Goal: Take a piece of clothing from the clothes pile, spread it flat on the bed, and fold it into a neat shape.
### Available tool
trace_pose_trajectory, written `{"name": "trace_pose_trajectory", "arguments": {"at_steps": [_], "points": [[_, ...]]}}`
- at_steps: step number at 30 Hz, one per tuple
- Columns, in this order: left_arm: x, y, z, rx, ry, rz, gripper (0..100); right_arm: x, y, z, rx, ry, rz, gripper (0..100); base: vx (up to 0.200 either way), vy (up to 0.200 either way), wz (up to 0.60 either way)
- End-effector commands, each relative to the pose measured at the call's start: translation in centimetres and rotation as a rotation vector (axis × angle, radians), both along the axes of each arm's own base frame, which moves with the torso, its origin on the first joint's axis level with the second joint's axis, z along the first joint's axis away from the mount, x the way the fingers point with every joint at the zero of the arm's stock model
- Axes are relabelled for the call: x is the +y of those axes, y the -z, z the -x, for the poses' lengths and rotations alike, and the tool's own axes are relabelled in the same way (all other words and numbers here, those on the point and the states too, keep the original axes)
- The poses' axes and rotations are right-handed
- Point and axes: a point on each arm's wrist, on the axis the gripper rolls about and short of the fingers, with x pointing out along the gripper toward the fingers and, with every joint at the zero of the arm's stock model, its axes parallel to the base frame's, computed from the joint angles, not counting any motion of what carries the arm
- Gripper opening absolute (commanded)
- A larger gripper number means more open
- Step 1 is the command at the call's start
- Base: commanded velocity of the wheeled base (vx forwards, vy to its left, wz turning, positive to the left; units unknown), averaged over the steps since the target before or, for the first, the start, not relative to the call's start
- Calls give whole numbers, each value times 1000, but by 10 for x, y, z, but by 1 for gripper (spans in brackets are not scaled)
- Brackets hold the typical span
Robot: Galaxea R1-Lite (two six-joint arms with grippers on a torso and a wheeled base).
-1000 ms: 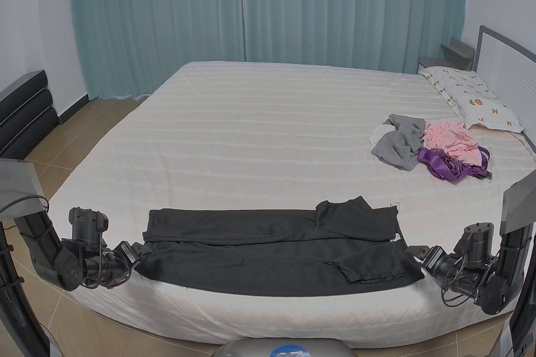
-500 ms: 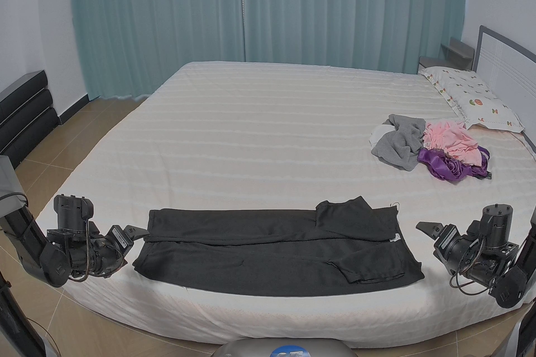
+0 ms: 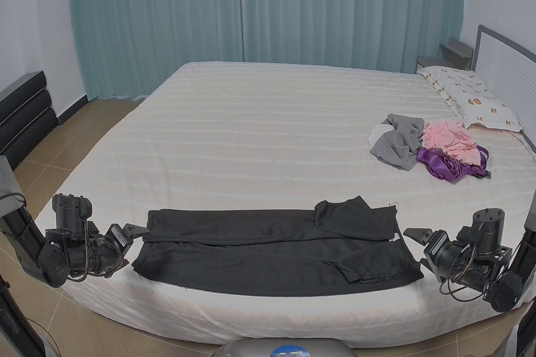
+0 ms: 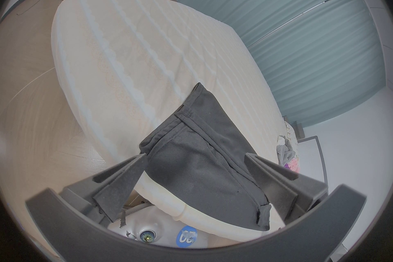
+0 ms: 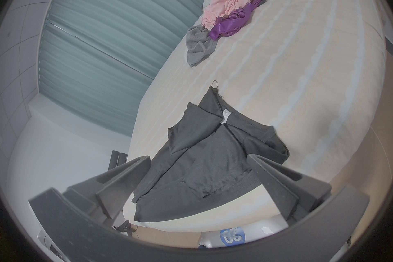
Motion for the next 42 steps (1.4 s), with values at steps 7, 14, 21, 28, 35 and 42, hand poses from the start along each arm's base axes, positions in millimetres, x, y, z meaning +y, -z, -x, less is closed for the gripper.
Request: {"name": "trace_pose_trajectory", "arguments": {"at_steps": [7,14,21,28,35,42], "points": [[0,-1,-1,-5,-1,-2,100,2,6,-1,27,-13,3,100,0,86,0],[-1,1,0,4,3,-3,100,2,7,-1,34,-15,4,100,0,0,0],[-1,2,0,10,3,-2,100,5,11,-1,58,-18,-24,100,-86,0,0],[-1,2,0,10,6,-1,100,8,17,-2,94,-31,-55,100,-171,0,0],[-2,6,-2,24,9,3,100,18,29,-11,114,-39,-82,100,0,0,0],[-3,10,-4,40,24,50,100,25,40,-24,84,-42,-93,100,0,0,0]]}}
